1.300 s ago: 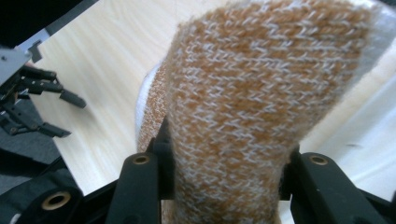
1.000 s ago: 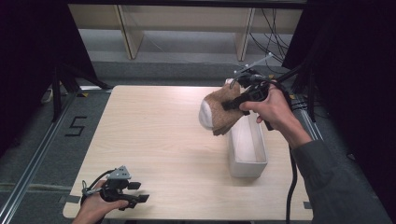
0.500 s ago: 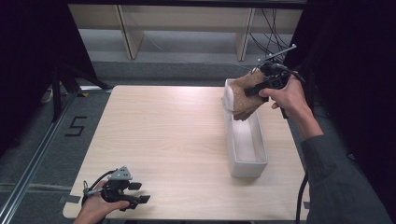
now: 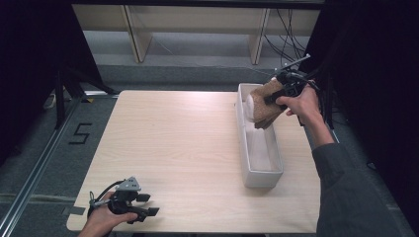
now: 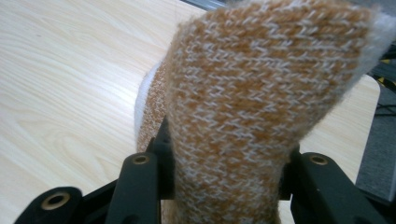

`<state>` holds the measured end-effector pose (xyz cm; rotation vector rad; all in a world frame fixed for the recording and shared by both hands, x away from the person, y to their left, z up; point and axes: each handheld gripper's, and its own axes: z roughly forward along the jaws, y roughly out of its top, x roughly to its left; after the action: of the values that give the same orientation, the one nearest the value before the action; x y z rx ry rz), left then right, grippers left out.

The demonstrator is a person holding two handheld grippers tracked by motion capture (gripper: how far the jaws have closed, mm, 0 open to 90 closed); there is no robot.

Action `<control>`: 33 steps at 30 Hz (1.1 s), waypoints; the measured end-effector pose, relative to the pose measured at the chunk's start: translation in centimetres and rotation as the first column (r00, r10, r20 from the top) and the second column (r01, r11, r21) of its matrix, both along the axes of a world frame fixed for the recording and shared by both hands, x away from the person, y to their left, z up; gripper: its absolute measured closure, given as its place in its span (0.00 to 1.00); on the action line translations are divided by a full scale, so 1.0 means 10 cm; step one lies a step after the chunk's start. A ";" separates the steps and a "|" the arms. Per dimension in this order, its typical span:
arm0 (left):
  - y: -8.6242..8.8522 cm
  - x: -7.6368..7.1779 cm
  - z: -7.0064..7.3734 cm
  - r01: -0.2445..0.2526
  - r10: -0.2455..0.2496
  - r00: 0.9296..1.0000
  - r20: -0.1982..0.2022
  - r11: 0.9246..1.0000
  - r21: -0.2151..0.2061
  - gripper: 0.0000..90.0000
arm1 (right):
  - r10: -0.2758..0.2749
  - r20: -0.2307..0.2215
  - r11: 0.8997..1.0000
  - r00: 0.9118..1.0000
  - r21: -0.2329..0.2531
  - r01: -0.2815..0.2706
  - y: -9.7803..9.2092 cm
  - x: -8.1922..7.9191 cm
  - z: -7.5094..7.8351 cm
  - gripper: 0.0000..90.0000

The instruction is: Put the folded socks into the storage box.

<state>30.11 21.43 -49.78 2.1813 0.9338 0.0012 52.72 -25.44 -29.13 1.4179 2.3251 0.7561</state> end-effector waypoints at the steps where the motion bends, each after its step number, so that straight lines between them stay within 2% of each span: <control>1: 0.00 0.00 0.00 0.001 -0.001 1.000 0.000 1.000 -0.002 0.40 | 0.005 -0.002 1.000 1.000 -0.004 -0.005 0.00 0.02 -0.03 0.65; 4: 0.01 0.01 -0.01 -0.002 0.002 1.000 0.002 1.000 0.005 0.40 | 0.018 -0.010 1.000 1.000 -0.023 -0.018 0.01 0.04 -0.08 0.65; 10: 0.00 0.01 -0.04 -0.005 0.005 1.000 -0.010 1.000 0.002 0.40 | 0.043 -0.023 0.995 0.999 -0.094 -0.045 0.05 0.08 -0.24 0.65; 13: -0.01 0.03 -0.04 -0.002 0.002 1.000 -0.014 1.000 0.010 0.40 | 0.076 -0.024 0.989 0.997 -0.125 -0.078 0.05 0.10 -0.32 0.65; 16: -0.01 0.03 -0.04 -0.003 0.003 1.000 -0.005 1.000 0.002 0.40 | 0.127 -0.027 0.975 0.992 -0.179 -0.130 0.06 0.10 -0.40 0.65; 18: -0.01 0.03 -0.03 -0.004 0.004 1.000 -0.008 1.000 0.007 0.40 | 0.141 -0.035 0.972 0.989 -0.182 -0.145 0.08 0.08 -0.46 0.65; 19: -0.01 0.03 -0.03 -0.004 0.004 1.000 -0.008 1.000 0.007 0.40 | 0.169 -0.036 0.967 0.985 -0.189 -0.173 0.09 0.07 -0.51 0.65; 23: -0.01 0.02 -0.05 -0.009 0.009 1.000 -0.011 1.000 0.007 0.40 | 0.212 -0.056 0.950 0.976 -0.224 -0.219 0.12 0.00 -0.62 0.65; 25: -0.01 0.03 -0.05 -0.004 0.004 1.000 -0.009 1.000 0.006 0.40 | 0.248 -0.050 0.936 0.967 -0.246 -0.253 0.12 -0.03 -0.66 0.65; 27: -0.01 0.03 -0.05 -0.004 0.004 1.000 -0.010 1.000 0.009 0.40 | 0.262 -0.056 0.930 0.963 -0.250 -0.268 0.12 -0.06 -0.70 0.65; 28: -0.01 0.04 -0.06 -0.005 0.005 1.000 -0.015 1.000 0.007 0.40 | 0.296 -0.047 0.913 0.954 -0.279 -0.297 0.13 -0.10 -0.74 0.65; 29: -0.01 0.04 -0.05 -0.001 0.001 1.000 -0.011 1.000 0.016 0.40 | 0.296 -0.047 0.913 0.954 -0.279 -0.297 0.13 -0.10 -0.74 0.65; 30: 0.00 0.04 -0.06 -0.003 0.004 1.000 -0.011 1.000 0.013 0.40 | 0.312 -0.045 0.906 0.949 -0.287 -0.311 0.14 -0.12 -0.76 0.64; 32: 0.00 0.04 -0.06 -0.005 0.005 1.000 -0.011 1.000 0.011 0.40 | 0.352 -0.043 0.889 0.935 -0.298 -0.349 0.16 -0.18 -0.79 0.64; 33: 0.00 0.04 -0.06 -0.007 0.007 1.000 -0.007 1.000 0.013 0.40 | 0.376 -0.038 0.875 0.926 -0.313 -0.368 0.17 -0.20 -0.80 0.64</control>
<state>30.52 21.42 -50.36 2.1916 0.9483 0.0026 50.67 -23.70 -37.11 0.8305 2.5913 0.4564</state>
